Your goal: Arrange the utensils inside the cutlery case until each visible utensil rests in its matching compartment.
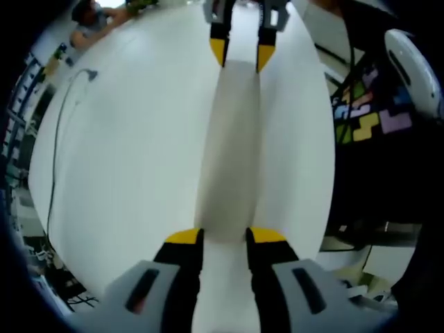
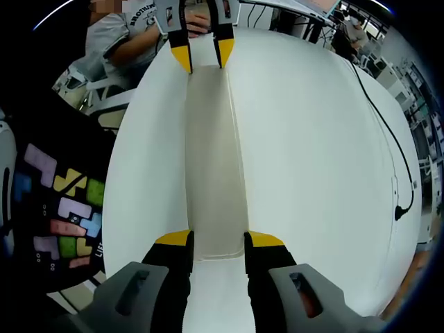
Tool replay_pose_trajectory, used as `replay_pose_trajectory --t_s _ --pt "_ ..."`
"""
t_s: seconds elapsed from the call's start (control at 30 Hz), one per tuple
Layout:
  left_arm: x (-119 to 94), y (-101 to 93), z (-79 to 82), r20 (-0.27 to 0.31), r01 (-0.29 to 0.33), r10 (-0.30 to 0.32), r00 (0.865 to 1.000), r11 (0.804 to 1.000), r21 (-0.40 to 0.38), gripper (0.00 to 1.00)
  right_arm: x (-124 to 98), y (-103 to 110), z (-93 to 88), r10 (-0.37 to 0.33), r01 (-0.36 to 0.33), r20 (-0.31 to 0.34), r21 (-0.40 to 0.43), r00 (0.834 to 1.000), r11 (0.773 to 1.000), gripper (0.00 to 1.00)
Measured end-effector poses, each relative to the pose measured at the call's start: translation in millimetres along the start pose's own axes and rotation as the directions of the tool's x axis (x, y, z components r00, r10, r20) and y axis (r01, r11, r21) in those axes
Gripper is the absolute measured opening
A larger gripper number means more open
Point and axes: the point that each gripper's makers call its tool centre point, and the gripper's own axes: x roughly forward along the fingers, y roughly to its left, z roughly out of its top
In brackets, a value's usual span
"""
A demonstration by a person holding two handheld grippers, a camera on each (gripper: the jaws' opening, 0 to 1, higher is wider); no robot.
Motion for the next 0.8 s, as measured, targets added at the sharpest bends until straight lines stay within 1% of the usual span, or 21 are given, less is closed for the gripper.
replay_pose_trajectory --t_s 0.33,0.6,0.7,0.8 --pt "-0.6 -1.6 1.0 -0.021 -0.021 0.021 1.0 1.0 -0.003 0.27 -1.5 2.7 -1.7 0.003 -0.004 -0.013 -0.013 1.0 1.0 0.29" --pt "-1.9 -1.9 1.2 -0.063 -0.026 0.026 0.998 1.0 0.004 0.28 -2.0 4.1 -2.2 -0.001 0.0 -0.038 -0.024 0.999 1.0 0.3" --pt "-2.5 -0.9 1.8 -0.068 -0.021 0.021 0.997 1.0 -0.005 0.28 -3.2 2.1 -3.0 -0.001 0.001 -0.03 -0.024 1.0 1.0 0.3" --pt "-2.2 -1.1 3.0 -0.086 -0.027 0.027 0.996 1.0 -0.006 0.28 -4.3 0.2 -3.3 -0.004 0.004 -0.016 -0.024 1.0 1.0 0.3"
